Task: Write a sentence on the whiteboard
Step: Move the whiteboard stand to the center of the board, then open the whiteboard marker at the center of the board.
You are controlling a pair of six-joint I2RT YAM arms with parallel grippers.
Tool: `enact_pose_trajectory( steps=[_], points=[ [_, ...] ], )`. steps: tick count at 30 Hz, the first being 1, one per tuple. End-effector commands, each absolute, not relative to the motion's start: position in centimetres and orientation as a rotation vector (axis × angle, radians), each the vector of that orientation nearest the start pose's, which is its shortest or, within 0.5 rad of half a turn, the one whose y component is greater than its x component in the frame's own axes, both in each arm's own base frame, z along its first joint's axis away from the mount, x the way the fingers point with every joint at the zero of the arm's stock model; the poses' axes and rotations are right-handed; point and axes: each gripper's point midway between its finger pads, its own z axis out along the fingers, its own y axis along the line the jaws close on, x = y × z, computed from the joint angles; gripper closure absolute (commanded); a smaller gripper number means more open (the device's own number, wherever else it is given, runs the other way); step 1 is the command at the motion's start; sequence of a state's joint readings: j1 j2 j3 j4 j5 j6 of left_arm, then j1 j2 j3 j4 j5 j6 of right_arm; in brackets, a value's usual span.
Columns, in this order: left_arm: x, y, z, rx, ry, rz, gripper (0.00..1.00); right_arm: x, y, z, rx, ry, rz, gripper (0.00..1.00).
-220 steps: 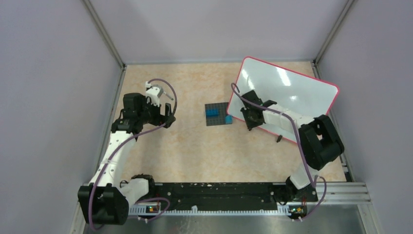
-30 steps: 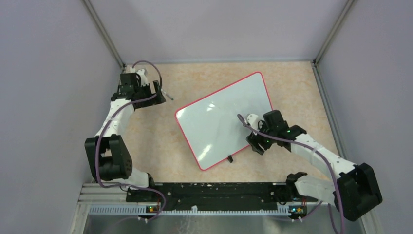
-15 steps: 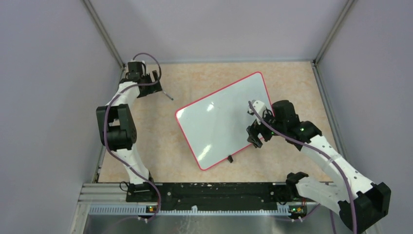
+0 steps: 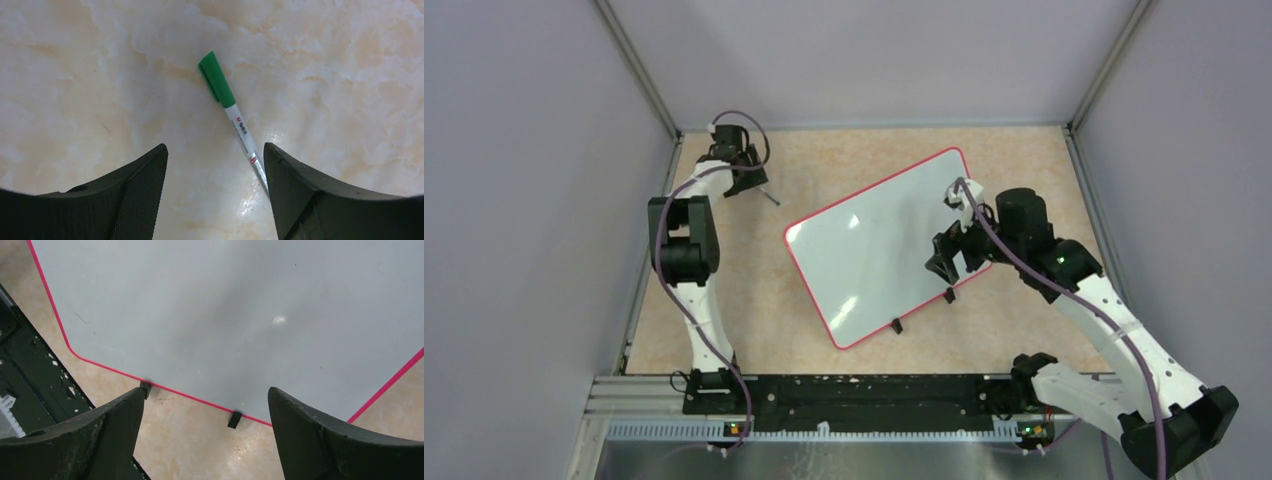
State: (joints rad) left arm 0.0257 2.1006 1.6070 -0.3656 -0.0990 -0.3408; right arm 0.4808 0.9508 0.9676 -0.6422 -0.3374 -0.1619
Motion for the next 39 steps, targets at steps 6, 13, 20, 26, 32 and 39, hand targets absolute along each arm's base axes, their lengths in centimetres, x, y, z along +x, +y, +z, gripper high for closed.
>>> enact_pose_trajectory(
  steps=[6,13,20,26,32,39],
  points=[
    [55.9,1.4,4.8,-0.538,2.341,0.005,0.34,23.4,17.8,26.1,-0.806,1.944,0.562,0.06],
    [54.2,0.1,2.9,-0.489,2.413,0.052,0.57,24.1,18.2,28.4,-0.839,1.885,0.552,0.07],
    [51.7,1.0,3.4,-0.544,2.494,0.065,0.84,24.7,19.8,30.5,-0.835,1.848,0.634,0.09],
    [51.5,2.3,10.9,-0.574,2.351,-0.080,1.00,25.7,22.0,34.3,-0.797,1.780,0.757,0.13],
    [50.2,2.1,23.3,-0.534,2.082,-0.411,1.00,27.4,23.7,39.5,-0.743,1.682,0.834,0.15],
    [44.2,-1.1,39.0,-0.337,1.689,-0.687,1.00,29.0,25.9,43.4,-0.673,1.600,0.960,0.17]
  ],
)
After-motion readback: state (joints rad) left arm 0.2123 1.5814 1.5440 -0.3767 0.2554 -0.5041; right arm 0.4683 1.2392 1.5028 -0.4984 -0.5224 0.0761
